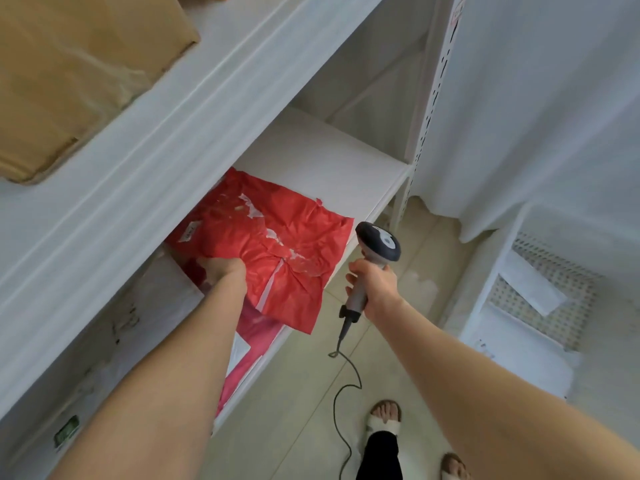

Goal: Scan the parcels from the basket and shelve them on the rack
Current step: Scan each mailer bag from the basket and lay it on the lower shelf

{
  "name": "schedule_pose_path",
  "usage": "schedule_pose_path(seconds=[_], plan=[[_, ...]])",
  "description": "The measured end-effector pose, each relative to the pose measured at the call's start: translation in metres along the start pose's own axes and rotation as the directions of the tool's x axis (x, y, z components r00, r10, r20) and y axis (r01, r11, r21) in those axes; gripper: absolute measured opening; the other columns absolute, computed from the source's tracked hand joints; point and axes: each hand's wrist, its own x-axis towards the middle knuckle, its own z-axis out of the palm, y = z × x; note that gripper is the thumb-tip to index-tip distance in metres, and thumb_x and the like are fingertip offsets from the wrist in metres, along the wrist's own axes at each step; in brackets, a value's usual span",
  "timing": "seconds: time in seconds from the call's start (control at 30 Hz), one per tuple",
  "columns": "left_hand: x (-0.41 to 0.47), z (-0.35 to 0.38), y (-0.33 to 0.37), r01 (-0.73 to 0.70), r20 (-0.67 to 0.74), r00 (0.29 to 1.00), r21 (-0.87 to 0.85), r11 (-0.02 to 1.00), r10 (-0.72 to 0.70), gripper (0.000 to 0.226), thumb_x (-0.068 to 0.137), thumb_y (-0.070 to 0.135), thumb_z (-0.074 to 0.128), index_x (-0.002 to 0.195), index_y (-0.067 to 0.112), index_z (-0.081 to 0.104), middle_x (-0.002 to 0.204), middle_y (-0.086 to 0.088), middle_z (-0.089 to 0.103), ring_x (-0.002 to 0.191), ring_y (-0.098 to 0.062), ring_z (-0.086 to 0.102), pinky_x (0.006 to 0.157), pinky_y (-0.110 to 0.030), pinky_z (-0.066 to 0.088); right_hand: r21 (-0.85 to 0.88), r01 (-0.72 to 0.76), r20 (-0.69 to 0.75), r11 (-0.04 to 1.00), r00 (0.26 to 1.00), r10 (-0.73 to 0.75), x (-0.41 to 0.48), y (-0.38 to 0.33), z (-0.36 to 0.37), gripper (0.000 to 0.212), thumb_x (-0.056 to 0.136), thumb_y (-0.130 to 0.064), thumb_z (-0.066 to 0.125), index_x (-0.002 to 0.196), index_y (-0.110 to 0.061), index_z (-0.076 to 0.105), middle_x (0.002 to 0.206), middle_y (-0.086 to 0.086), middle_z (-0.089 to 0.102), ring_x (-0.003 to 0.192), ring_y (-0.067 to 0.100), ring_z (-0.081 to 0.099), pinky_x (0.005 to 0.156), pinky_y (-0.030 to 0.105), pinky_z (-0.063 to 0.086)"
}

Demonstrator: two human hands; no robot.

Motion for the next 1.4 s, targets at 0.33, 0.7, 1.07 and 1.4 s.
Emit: schedule_pose_path(seconds=[0.33,0.7,1.07,1.4], plan=[[-0.06,0.03,0.038,-0.311,0.095,0.951,0.292,0.905,0.296,0.066,0.088,0.013,0.058,0.147,0.017,0.029,0.146,-0.017,0.025,0.133,-0.034,0.032,0.108,-0.043,0.029,0.077,0.023,0.009,0.997,1.0,-0.024,-0.013,-0.021,-0.011,0.022,0.085,0.005,0.058,0.084,-0.017,0.053,0.074,0.005,0.055,0.063,0.015,0.054,0.059,0.029,0.046],[-0.194,0.112,0.058,-0.648,0.497,0.721,0.236,0.724,0.483,0.042,0.088,0.012,0.059,0.129,0.015,0.052,0.138,-0.011,0.032,0.118,-0.028,0.049,0.097,-0.028,0.04,0.231,0.095,-0.128,0.968,0.99,-0.067,-0.034,-0.069,-0.1,0.024,0.082,0.004,0.06,0.092,-0.017,0.053,0.081,0.007,0.06,0.065,0.016,0.059,0.065,0.032,0.049],[-0.364,0.213,0.014,-0.819,0.786,0.447,0.169,0.548,0.427,0.035,0.088,0.017,0.06,0.123,0.018,0.057,0.138,-0.01,0.035,0.113,-0.024,0.052,0.091,-0.026,0.039,0.442,0.162,-0.312,0.882,0.95,-0.019,-0.039,-0.089,-0.268,0.027,0.081,0.01,0.055,0.095,-0.013,0.05,0.074,0.008,0.056,0.057,0.017,0.053,0.06,0.03,0.045],[-0.477,0.299,-0.056,-0.827,0.876,0.382,0.182,0.531,0.295,0.035,0.089,0.014,0.06,0.124,0.014,0.057,0.14,-0.01,0.041,0.117,-0.025,0.053,0.092,-0.027,0.041,0.52,0.125,-0.315,0.845,0.948,0.054,-0.017,-0.086,-0.413,0.022,0.081,0.009,0.057,0.089,-0.012,0.053,0.069,0.008,0.058,0.056,0.017,0.056,0.061,0.031,0.049]])
